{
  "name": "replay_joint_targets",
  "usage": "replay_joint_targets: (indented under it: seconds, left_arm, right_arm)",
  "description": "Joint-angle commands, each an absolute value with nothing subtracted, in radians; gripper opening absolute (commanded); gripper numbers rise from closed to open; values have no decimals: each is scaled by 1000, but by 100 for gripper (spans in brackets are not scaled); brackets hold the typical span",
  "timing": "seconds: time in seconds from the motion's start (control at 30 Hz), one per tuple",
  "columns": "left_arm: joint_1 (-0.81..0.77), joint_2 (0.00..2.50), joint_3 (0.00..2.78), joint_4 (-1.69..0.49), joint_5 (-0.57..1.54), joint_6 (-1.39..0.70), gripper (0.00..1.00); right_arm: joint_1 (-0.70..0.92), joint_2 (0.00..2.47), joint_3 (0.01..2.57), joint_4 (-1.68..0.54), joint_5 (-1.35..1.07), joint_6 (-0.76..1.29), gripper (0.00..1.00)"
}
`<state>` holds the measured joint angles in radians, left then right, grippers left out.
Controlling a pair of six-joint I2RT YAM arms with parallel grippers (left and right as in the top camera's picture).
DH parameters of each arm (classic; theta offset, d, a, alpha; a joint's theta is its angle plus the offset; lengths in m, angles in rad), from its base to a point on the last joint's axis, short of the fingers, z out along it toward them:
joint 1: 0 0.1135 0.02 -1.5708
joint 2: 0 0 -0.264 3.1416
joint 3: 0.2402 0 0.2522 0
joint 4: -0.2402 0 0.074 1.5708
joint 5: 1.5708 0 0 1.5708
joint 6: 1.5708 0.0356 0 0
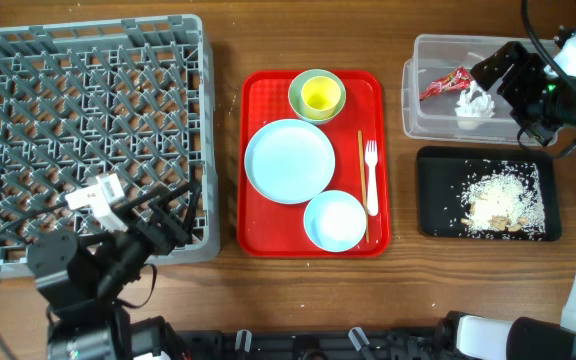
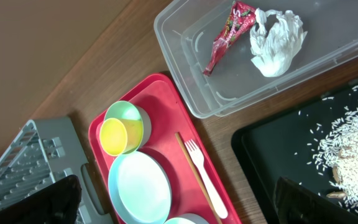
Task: Sort waste into correct bins and load items into the dishwasher rack
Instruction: 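Reach the left gripper across to the yellow cup on the red tray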
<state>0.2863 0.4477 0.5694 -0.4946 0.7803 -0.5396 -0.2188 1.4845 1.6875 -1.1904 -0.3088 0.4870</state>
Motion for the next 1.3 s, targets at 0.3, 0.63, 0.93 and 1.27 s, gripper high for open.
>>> replay_joint_targets:
  seconds: [0.3,0.63,0.93,1.27]
  left_arm:
    - [63,934,1235,-1156,417,-216,100]
    - [-363,1299,1507,-910,374,-281,100]
    - [-596,1845,1925,-1045,-153,-160,100]
    - [-669,2048,1924,-767,-139,-163,91]
  right_arm:
    - [-216,1491,1686,-1190,-292,474,100]
    - [-216,1491,1686,-1190,-292,474,99]
    - [-216,1491,1686,-1190,-292,474,100]
    - [-216,1491,1686,-1190,-292,474,100]
